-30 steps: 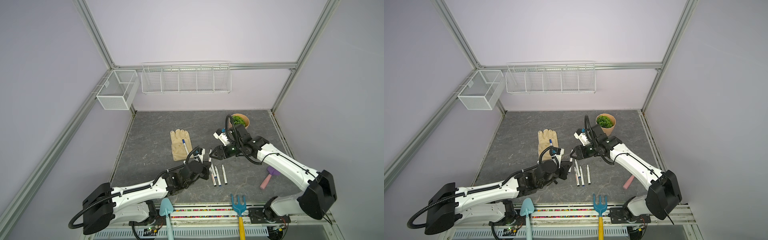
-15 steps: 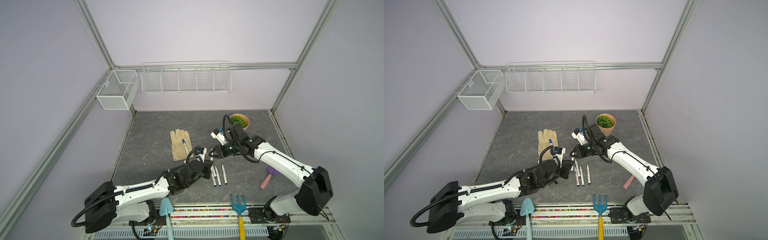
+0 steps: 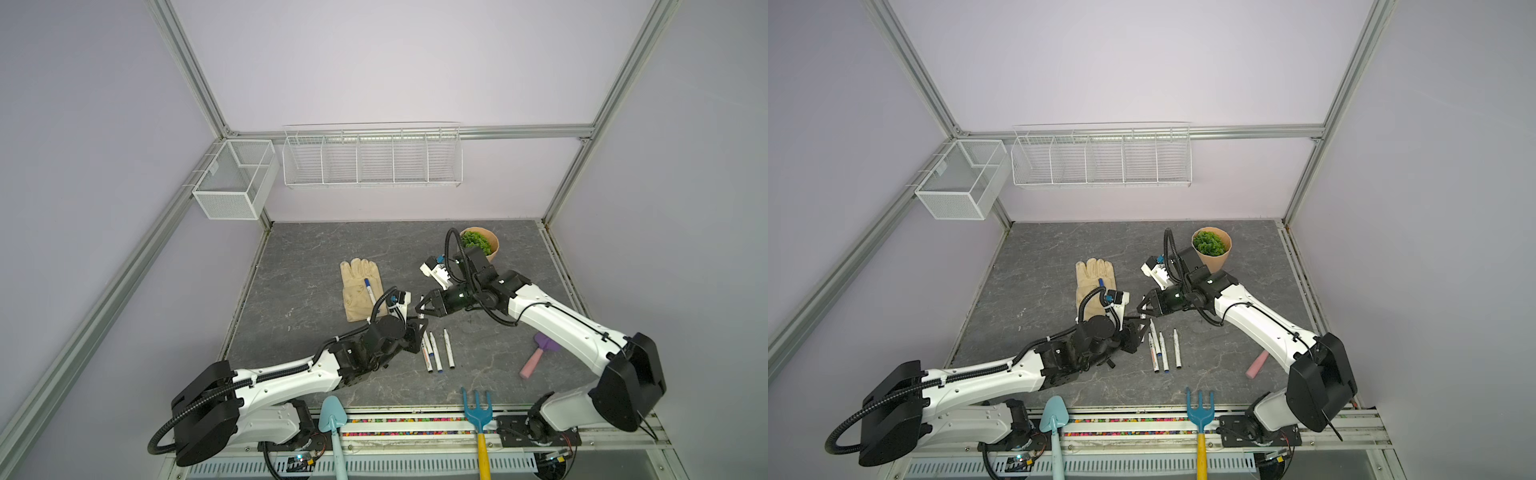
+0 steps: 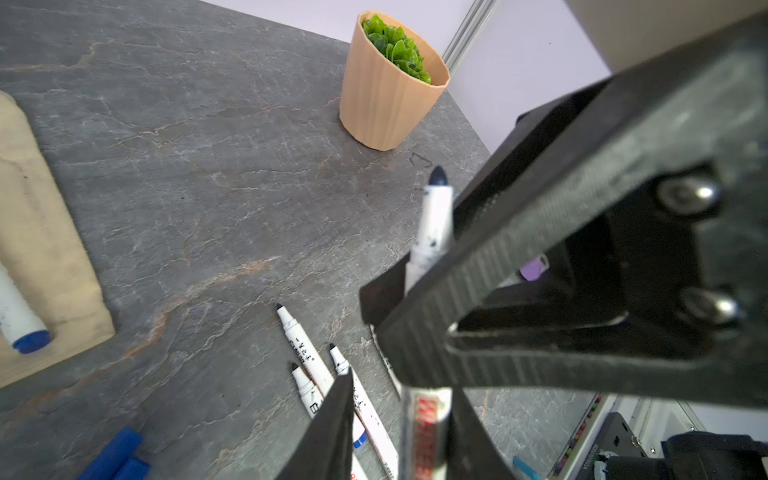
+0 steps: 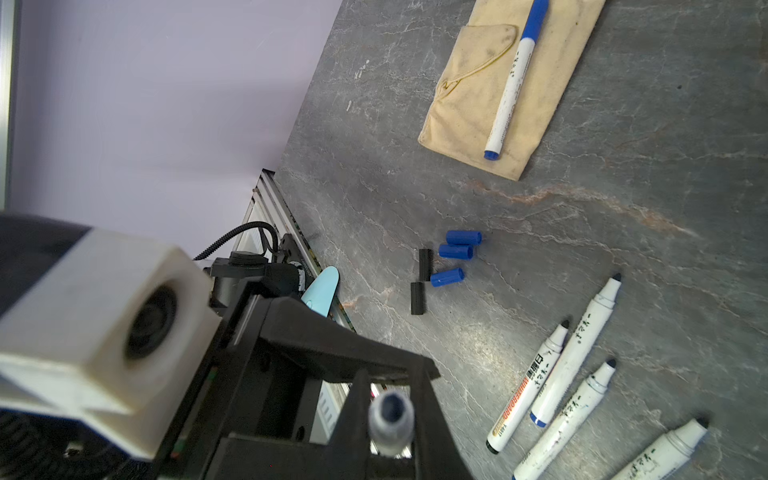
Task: Insert the pens into the pen caps
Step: 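Lift the white marker upright with the left gripper while the right gripper approaches, then swing the right gripper down over the blue caps while the left holds the marker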
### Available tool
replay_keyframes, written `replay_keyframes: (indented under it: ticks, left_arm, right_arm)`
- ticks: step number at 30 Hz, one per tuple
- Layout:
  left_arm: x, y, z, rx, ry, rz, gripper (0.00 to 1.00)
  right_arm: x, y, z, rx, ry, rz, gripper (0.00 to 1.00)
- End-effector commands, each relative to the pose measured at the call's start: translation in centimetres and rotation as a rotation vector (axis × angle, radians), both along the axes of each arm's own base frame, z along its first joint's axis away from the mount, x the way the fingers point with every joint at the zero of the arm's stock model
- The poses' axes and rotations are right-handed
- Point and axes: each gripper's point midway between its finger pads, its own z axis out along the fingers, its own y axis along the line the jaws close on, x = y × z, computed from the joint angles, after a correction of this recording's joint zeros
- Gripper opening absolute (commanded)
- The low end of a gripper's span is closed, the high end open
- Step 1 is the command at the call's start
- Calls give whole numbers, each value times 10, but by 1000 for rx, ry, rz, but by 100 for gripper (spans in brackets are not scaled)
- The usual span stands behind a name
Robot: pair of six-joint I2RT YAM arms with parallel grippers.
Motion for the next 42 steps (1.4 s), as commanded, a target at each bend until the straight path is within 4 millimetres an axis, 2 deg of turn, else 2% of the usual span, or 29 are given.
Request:
replay_keyframes:
  ticks: [1,7,12,15,16,18,20,22,24,26,32,36,42]
  left_arm:
    - [3,-7,5,-25,-2,-24,29]
    - [3,-14,4,-29,6,-48,24]
    - [2,-10,7,-43,3,-40,1]
    - [1,-2,13,-76,-10,-24,0]
    - [0,2,16,-93,-18,-21,0]
    - [-1,11,15,-107,-19,4,0]
    - [2,26,8,-105,0,63,0]
    - [7,47,-6,-73,35,159,0]
    - [13,77,-23,-29,74,311,0]
    - [16,115,-38,8,120,501,0]
    - [5,192,-49,5,167,807,0]
    - [-3,212,-48,-40,163,836,0]
    - [-12,225,-51,-93,180,828,0]
  right_arm:
    - [-5,1,1,10,4,21,10]
    - [-5,2,1,17,11,26,10]
    - [-5,1,-2,5,13,20,10]
    - [-5,-1,-6,-9,14,14,11]
    - [-4,-2,-7,-17,13,9,15]
    - [-2,-3,-7,-25,4,-1,31]
    - [0,-5,-6,-32,-12,-16,47]
    - [2,-6,-6,-42,-19,-25,52]
    - [0,-4,-14,-73,-8,-15,54]
    - [-5,0,-28,-122,9,15,55]
    - [-18,21,-68,-309,41,135,55]
    - [-29,39,-95,-432,41,228,56]
    - [-36,58,-131,-599,-11,299,60]
